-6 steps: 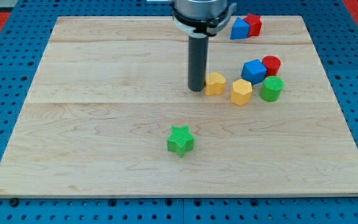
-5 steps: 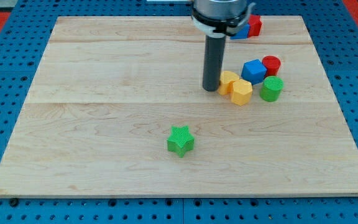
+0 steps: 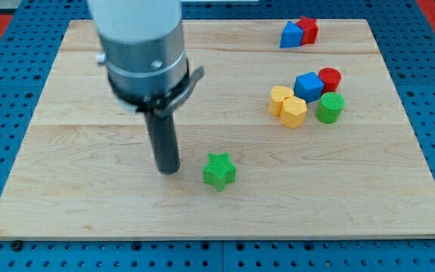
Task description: Push the green star into the yellow blocks
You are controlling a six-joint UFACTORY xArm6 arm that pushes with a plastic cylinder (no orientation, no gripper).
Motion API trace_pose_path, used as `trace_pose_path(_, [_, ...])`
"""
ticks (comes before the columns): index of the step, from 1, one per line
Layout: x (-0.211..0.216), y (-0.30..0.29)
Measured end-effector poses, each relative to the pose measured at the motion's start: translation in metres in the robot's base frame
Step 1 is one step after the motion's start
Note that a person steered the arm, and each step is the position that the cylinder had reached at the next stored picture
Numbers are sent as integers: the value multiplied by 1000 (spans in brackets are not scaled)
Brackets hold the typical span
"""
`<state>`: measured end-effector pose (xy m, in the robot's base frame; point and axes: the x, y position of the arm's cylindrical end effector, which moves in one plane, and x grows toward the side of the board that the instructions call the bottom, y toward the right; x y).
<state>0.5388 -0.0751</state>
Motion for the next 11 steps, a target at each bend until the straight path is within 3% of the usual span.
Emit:
trace_pose_path(1, [44,-2])
trace_pose_path(2, [49,15])
trace_pose_path(7, [-61,93])
trace_pose_path(8, [-65,118])
trace_pose_path(10, [-29,132])
trace_pose_path(11, [-44,146])
